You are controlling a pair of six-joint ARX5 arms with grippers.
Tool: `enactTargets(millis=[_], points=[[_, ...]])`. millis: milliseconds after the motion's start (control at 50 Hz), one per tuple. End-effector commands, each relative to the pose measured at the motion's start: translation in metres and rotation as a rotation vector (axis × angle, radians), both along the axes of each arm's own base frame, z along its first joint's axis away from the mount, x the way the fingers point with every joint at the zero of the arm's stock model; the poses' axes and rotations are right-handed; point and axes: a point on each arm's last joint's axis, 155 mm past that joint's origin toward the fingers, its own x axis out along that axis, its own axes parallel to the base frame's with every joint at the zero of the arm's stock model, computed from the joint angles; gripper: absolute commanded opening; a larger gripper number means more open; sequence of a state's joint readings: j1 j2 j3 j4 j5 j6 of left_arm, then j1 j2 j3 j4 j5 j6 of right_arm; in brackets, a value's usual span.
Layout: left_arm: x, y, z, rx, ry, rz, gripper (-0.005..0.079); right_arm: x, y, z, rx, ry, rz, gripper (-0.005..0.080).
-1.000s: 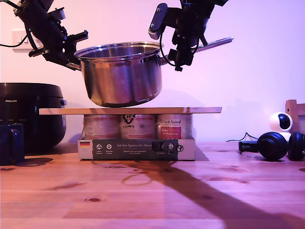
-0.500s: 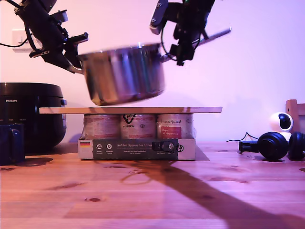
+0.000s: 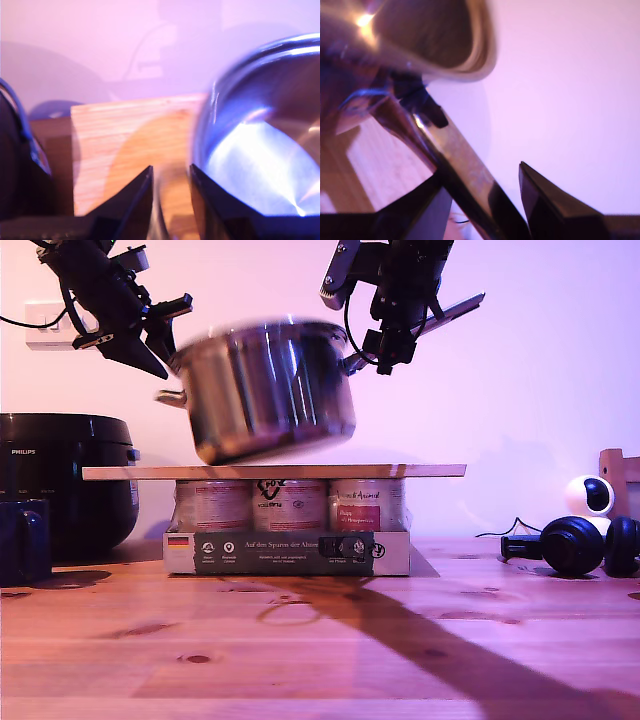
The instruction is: Pick up the large pot with both hands and place it on the shelf behind you
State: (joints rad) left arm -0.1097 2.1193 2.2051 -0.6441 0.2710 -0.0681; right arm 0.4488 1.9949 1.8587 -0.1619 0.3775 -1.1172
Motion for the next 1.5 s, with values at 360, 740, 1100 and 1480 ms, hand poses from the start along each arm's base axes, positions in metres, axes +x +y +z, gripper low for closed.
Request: enactTargets(millis=[360,740,1100,1480], points=[[-0.010,-0.005,-0.015,-0.002,0.069,-0.024,0.0202,-0.002,-0.015,0.014,0.231,0.030,-0.103,0.0348],[-0.017,-0.024,0.002,-0.024,0.054,-0.061,0.0201,0.020,-0.001,-0.007,0.334,0.008,-0.099,0.0348],[-0.017,-0.028,0.005,-0.025,0.047,-0.068,0.0201,0.025,-0.013,-0.011,0.341,-0.007,-0.156,0.0376],[-0.021,-0.027,0.000,-0.023,0.074,-0.068,0.0201,0.006,-0.002,-0.001,0.251,0.013,-0.148,0.0376]])
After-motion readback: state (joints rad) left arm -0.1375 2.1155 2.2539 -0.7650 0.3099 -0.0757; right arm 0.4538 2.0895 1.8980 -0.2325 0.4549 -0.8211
